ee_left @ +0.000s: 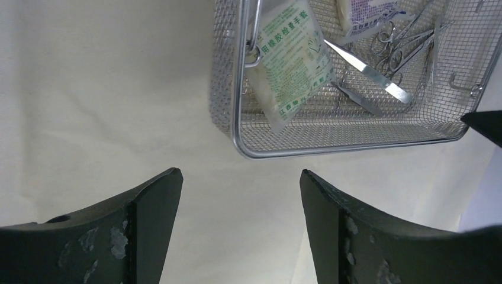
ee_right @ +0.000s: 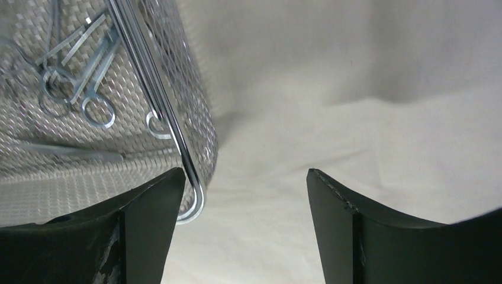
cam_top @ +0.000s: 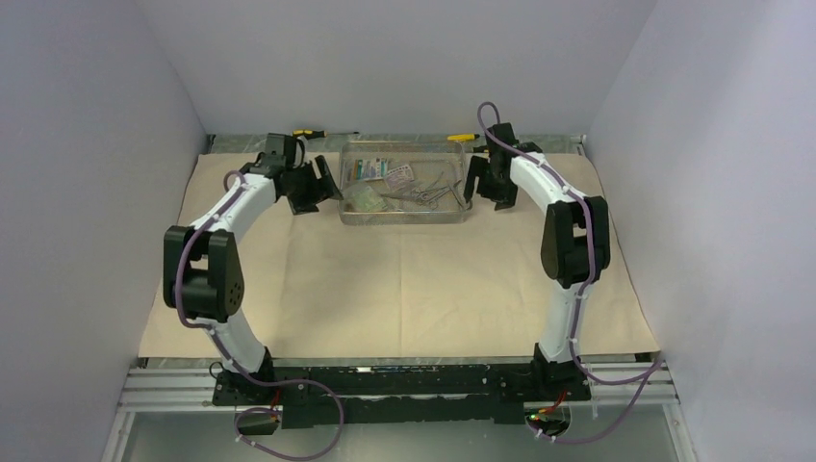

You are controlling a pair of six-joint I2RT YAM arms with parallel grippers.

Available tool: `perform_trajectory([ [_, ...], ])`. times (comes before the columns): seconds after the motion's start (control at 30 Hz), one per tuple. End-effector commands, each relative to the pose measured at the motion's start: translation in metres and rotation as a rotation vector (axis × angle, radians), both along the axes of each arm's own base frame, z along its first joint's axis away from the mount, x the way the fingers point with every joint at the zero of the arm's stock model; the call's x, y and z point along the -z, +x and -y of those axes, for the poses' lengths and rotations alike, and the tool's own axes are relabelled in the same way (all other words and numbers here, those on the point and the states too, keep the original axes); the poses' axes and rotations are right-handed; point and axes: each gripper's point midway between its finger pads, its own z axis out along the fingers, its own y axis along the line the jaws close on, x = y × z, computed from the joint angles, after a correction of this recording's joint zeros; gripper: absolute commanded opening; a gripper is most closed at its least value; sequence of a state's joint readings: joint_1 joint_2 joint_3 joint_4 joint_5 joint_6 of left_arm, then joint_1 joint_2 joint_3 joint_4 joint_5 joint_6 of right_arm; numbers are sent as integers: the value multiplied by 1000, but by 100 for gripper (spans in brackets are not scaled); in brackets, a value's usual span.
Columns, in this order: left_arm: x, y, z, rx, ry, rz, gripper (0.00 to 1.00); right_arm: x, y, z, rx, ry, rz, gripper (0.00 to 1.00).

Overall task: Open and lay out the surgical kit
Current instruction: Pick up the container from the surgical kit.

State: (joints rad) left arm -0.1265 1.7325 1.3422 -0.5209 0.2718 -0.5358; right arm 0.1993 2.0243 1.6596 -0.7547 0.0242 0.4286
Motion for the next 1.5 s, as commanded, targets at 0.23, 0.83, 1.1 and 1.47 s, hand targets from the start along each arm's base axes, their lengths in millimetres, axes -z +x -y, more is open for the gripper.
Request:
perform_trajectory([
  [0.23, 20, 19, 23, -37, 83, -33, 64, -15, -1, -8, -13, -119, 87, 66],
  [0.83, 52, 30, 25, -58, 157, -96, 23, 1, 17, -22, -4, -152, 103, 19],
  [1.1, 24, 43, 31, -20, 159, -12, 0, -37, 26, -14, 37, -178, 197, 0],
  [1.47, -55, 58, 101, 39, 39, 222, 0, -118, 40, 85, 294, -382, 390, 0],
])
